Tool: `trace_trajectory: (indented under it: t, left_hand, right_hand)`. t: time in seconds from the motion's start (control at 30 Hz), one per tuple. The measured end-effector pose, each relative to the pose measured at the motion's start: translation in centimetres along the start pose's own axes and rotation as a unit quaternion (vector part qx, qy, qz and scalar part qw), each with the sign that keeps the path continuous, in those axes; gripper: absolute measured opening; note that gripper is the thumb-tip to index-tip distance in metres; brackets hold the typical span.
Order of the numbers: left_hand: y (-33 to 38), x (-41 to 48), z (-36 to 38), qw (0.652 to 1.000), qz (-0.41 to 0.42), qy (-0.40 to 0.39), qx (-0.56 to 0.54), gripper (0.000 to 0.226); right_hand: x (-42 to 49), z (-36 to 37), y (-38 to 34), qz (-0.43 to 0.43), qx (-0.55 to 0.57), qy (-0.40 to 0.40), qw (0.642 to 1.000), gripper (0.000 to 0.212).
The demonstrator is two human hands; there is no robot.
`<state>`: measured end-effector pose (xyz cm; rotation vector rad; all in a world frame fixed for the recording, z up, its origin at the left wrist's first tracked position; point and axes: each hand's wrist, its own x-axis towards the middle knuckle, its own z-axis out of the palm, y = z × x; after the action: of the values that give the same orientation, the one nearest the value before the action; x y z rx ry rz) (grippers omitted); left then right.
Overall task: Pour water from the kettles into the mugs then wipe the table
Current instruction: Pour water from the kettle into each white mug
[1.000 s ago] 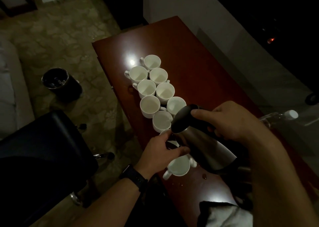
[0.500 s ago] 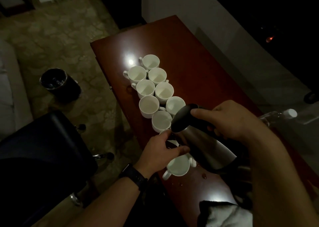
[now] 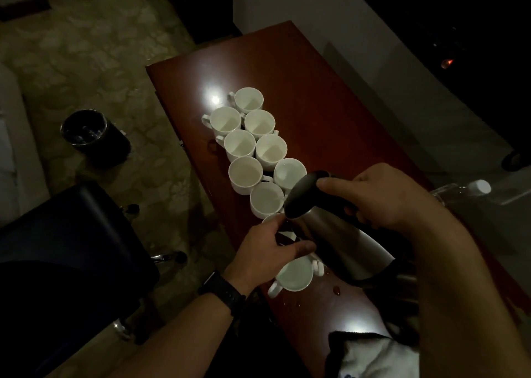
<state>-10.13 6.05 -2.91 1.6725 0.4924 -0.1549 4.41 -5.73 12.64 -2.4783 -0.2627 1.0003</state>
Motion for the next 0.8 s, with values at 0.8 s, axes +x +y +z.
trace_trajectory:
  t: [0.8]
  left_hand:
    - [-0.59,-0.05,-0.15,1.000,0.004,0.000,0.002,0.054]
  right_hand:
    - [-0.28,0.09,-0.42,-0.003,-0.018,0.000,1.000,0.060]
